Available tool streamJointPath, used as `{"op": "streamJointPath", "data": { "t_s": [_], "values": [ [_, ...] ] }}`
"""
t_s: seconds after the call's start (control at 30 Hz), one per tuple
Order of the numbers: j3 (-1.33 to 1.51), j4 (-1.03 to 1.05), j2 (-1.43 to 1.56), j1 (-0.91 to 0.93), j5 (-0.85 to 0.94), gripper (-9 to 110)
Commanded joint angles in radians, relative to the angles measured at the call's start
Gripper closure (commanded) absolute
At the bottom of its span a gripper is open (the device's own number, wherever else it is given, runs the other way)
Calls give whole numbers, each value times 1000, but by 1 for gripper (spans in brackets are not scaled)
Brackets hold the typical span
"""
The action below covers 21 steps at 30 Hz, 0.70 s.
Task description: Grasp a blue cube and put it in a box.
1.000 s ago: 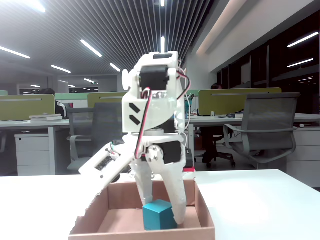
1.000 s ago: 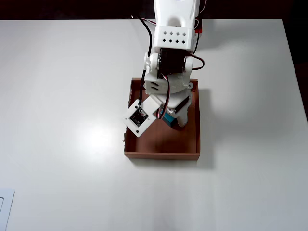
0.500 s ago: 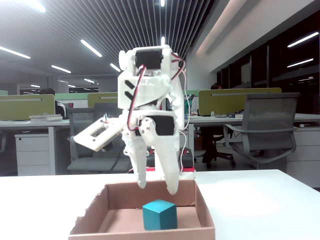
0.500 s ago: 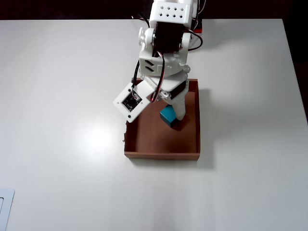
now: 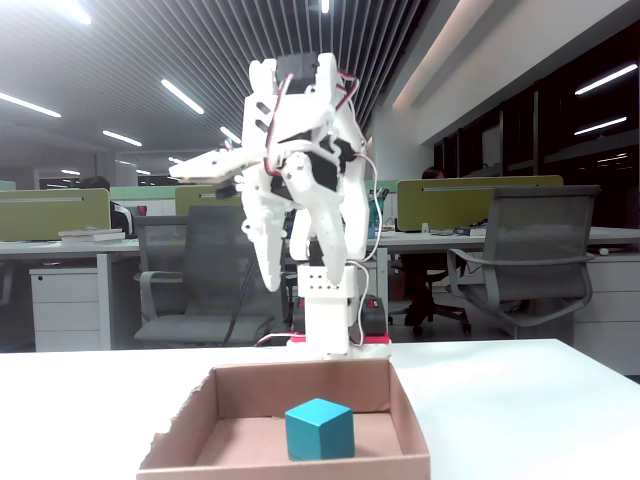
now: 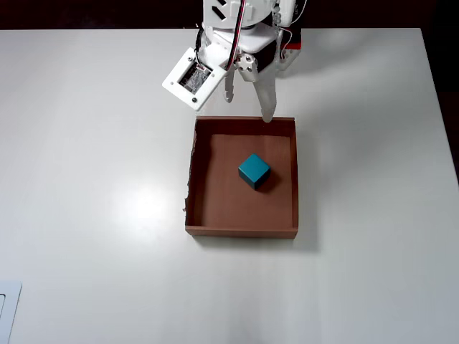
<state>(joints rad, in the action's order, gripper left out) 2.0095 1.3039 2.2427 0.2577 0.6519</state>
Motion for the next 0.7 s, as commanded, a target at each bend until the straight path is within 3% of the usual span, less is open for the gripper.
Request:
{"op": "streamJointPath", "data": {
  "t_s": [0.0,0.67],
  "values": [
    [54,15,146,15,60,72],
    [476,52,782,-20,221,75]
  ]
}}
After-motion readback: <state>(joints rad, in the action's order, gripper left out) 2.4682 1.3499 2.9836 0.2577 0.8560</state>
